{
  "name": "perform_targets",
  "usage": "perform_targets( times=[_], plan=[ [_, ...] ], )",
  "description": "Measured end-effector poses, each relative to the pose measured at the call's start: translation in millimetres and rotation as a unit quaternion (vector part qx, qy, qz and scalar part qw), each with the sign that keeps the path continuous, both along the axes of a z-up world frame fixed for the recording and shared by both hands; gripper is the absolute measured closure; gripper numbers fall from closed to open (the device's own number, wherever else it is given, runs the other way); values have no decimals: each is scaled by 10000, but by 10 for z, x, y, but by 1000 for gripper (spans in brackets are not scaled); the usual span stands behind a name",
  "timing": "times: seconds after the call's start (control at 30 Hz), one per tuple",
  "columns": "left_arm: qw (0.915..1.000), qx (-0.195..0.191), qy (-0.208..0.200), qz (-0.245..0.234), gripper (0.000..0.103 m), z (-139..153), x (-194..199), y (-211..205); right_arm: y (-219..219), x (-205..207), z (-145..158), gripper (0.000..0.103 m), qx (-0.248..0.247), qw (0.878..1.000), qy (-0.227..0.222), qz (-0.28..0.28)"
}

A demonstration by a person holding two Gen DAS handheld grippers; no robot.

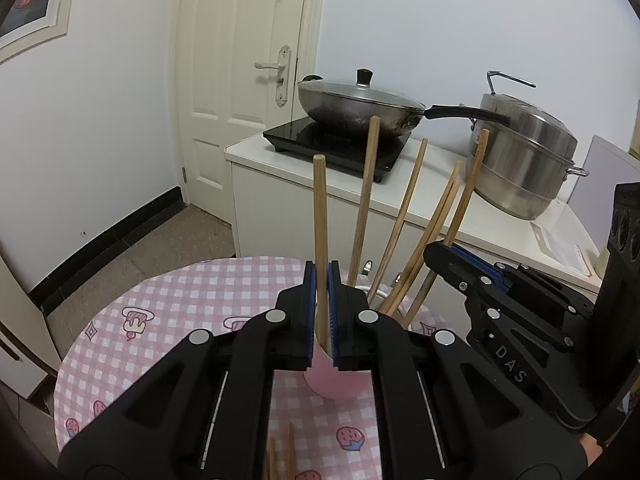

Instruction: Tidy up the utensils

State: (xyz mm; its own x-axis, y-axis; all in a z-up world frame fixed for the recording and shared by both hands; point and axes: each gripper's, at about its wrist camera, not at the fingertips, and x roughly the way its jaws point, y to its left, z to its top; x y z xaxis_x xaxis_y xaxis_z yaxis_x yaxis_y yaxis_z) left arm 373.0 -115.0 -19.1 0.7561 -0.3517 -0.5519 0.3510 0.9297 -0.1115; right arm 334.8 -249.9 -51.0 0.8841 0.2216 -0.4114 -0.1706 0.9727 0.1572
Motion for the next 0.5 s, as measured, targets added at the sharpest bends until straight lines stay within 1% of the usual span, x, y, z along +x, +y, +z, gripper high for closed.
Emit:
perform_targets(
  times=[0.23,0.37,0.4,0.43,0.47,0.5],
  plan=[
    [10000,62,16,-41,96,2,-15,-31,0,7,8,97,9,10000,37,-19],
    [9999,41,113,-85,96,-3,-18,-32,-34,2,11,96,88,9999,99,-57],
    [9998,44,166,-95,96,-5,-21,-31,-49,12,11,95,90,9999,112,-70],
    [9997,30,211,-115,96,-6,-20,-26,-64,1,16,91,96,9998,119,-102],
    [9996,17,263,-137,94,-7,-24,-20,-80,-11,21,89,117,9998,122,-115],
    [9995,26,287,-127,78,-5,-33,-15,-93,-25,28,84,144,9997,129,-117]
  ],
)
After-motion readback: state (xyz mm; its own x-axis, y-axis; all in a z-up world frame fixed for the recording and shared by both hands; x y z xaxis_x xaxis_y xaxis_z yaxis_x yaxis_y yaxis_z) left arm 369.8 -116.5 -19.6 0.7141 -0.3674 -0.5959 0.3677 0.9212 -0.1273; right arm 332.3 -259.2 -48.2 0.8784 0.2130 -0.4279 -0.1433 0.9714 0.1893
